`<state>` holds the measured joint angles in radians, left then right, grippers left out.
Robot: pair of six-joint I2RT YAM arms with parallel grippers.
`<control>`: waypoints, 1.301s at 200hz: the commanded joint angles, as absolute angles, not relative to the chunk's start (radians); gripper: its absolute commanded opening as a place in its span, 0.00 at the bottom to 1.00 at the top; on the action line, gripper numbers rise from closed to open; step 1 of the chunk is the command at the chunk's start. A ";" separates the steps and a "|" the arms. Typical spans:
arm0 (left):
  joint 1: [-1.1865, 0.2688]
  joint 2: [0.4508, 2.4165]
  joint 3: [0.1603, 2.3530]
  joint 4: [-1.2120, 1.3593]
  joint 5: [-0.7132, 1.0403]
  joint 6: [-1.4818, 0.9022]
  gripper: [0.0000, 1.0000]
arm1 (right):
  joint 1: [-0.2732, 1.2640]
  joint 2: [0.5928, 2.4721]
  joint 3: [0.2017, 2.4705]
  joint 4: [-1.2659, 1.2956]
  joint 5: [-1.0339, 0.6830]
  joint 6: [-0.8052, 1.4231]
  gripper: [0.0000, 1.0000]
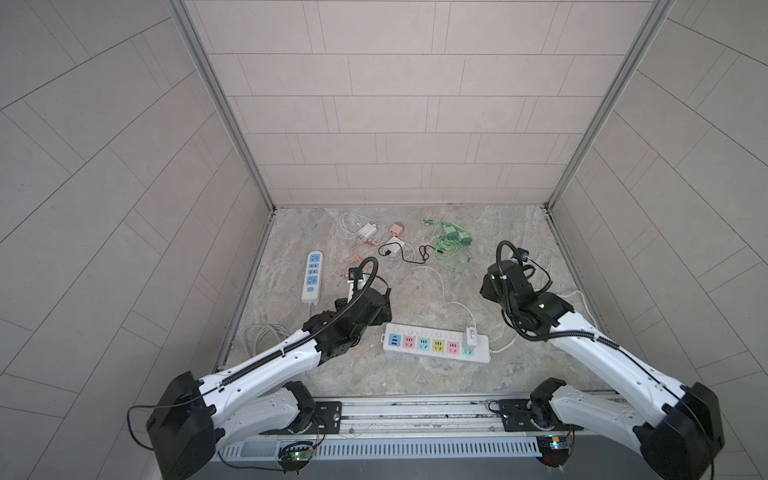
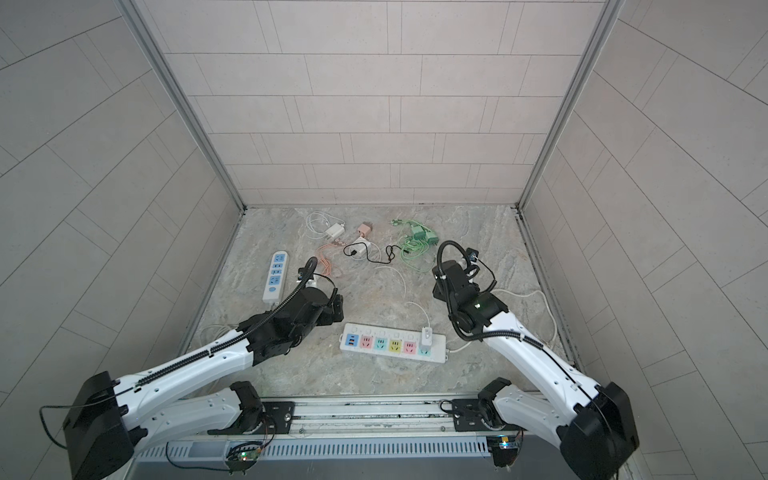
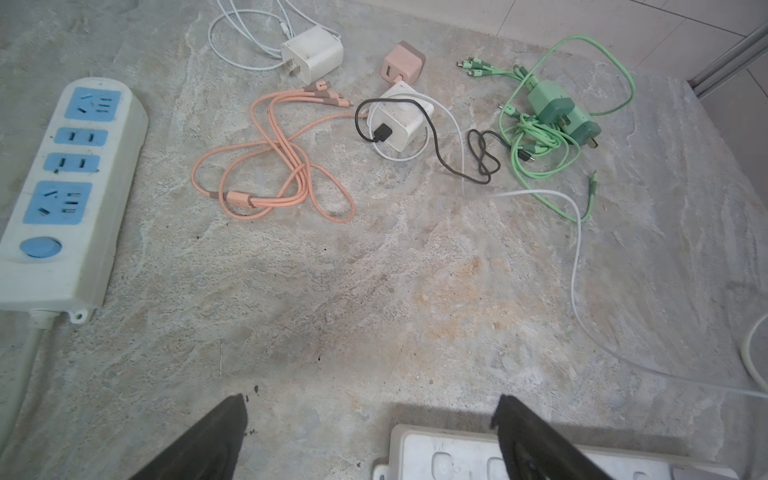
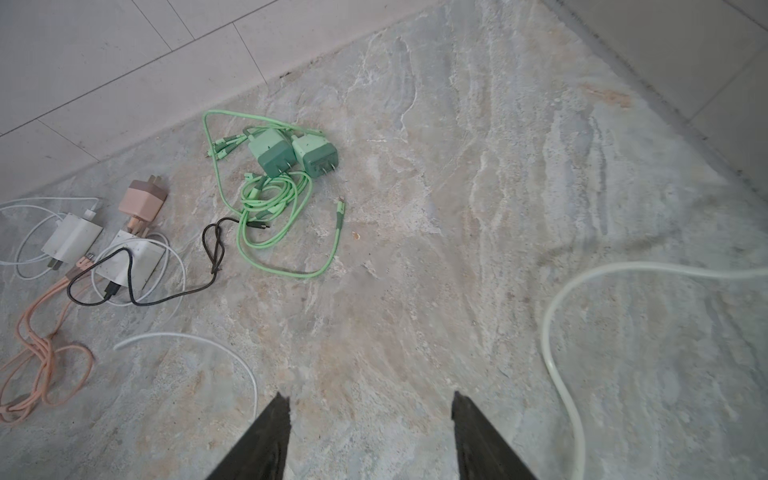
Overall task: Insert the plug
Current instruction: 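Open the right gripper and lift it away from the plugged charger, then move the right gripper over the pale green chargers farther from the robot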
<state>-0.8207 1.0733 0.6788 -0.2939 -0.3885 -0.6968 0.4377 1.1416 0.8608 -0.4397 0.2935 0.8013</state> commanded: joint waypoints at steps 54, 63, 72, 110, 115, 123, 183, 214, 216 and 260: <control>-0.661 1.219 0.779 -0.218 -0.282 -0.618 1.00 | 0.202 1.766 1.340 -0.336 -0.115 0.620 0.51; -0.650 1.228 0.775 -0.201 -0.266 -0.616 1.00 | 0.190 1.826 1.401 -0.350 -0.121 0.603 0.51; -0.641 1.239 0.775 -0.188 -0.253 -0.611 1.00 | 0.179 1.884 1.460 -0.377 -0.121 0.589 0.51; -0.615 1.289 0.797 -0.183 -0.248 -0.589 1.00 | 0.132 2.065 1.627 -0.433 -0.148 0.567 0.52; -0.612 1.292 0.798 -0.181 -0.247 -0.588 1.00 | 0.128 2.081 1.646 -0.439 -0.145 0.556 0.52; -0.606 1.297 0.800 -0.177 -0.240 -0.585 1.00 | 0.124 2.107 1.678 -0.456 -0.135 0.544 0.53; -0.597 1.316 0.804 -0.162 -0.220 -0.584 1.00 | 0.108 2.228 1.817 -0.494 -0.145 0.496 0.55; -0.597 1.324 0.804 -0.160 -0.213 -0.585 1.00 | 0.101 2.277 1.867 -0.509 -0.154 0.480 0.55; -0.598 1.325 0.804 -0.160 -0.213 -0.586 1.00 | 0.101 2.280 1.872 -0.513 -0.152 0.480 0.55; -0.597 1.328 0.810 -0.158 -0.208 -0.585 1.00 | 0.088 2.340 1.916 -0.531 -0.156 0.471 0.54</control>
